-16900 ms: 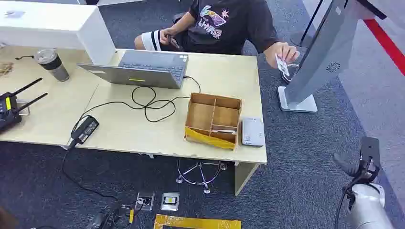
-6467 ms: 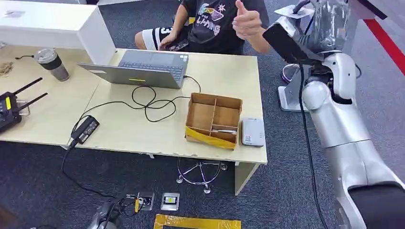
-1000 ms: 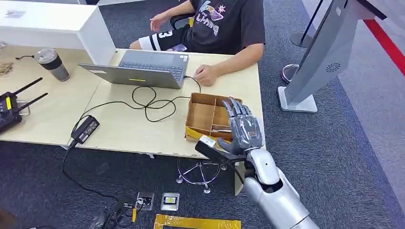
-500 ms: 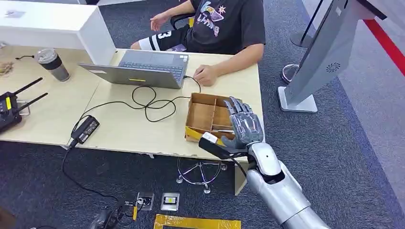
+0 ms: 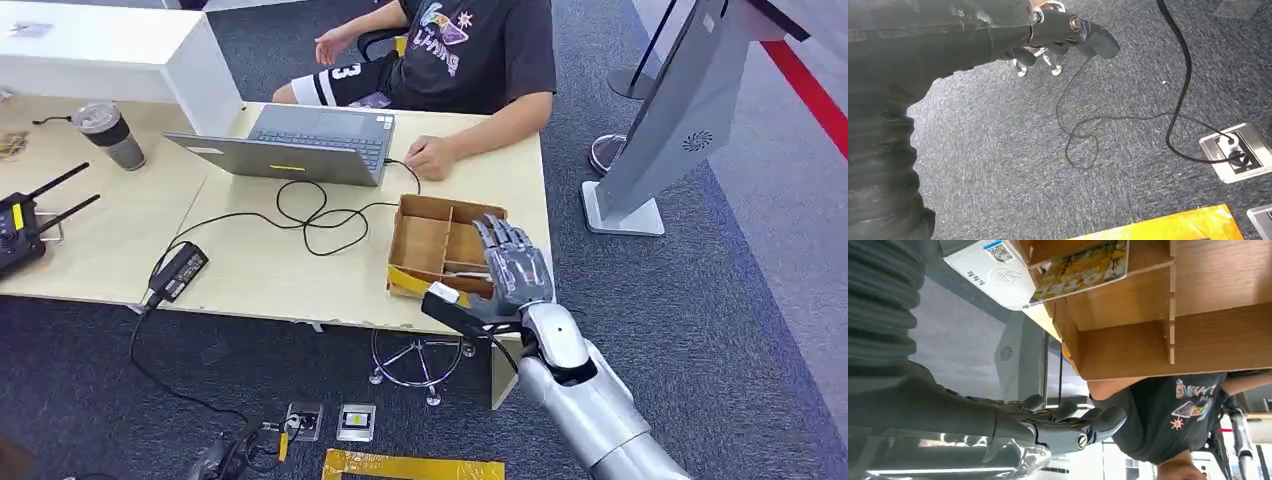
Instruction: Pass the card to the sensor for recognition and then transmit it.
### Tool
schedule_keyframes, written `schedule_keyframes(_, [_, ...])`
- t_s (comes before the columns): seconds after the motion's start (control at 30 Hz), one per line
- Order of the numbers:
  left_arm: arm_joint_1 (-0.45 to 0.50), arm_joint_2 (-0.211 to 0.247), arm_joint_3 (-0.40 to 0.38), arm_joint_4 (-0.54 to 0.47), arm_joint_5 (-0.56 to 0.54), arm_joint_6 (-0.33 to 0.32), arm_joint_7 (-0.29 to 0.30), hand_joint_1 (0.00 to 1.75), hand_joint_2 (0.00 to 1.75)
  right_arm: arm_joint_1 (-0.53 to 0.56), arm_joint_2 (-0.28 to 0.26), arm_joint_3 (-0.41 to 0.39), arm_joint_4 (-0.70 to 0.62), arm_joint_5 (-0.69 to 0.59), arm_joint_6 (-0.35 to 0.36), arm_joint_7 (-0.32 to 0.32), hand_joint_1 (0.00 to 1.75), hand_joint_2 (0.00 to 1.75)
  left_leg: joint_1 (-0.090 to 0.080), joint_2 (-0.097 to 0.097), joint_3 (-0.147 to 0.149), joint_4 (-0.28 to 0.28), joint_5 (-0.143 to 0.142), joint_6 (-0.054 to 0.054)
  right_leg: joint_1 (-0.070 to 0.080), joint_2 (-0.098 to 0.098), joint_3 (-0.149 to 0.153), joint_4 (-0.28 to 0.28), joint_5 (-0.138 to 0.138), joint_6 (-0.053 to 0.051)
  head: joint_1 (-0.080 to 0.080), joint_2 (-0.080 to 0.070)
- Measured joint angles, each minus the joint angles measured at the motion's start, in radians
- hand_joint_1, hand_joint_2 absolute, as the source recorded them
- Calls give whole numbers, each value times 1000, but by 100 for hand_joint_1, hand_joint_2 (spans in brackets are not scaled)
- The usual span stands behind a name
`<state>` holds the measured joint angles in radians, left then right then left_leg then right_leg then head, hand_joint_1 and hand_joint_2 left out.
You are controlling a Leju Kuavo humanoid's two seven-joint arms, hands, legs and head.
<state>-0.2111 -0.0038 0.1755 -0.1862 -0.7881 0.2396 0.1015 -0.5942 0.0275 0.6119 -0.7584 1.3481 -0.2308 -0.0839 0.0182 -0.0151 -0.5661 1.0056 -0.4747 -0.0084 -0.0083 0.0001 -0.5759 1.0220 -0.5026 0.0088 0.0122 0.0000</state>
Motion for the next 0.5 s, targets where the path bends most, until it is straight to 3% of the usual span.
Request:
schedule_keyframes(0.4, [-1,0,0,0,2,1,0,0,175,-5,-2,0,39,-2,-4,2,0,175,0,0,0,0,0,0,0,0,0,0,0,0,0,0])
schedule_keyframes(0.5, [-1,0,0,0,4,1,0,0,175,-10,-2,0,50,-2,-10,2,24,175,0,0,0,0,0,0,0,0,0,0,0,0,0,0])
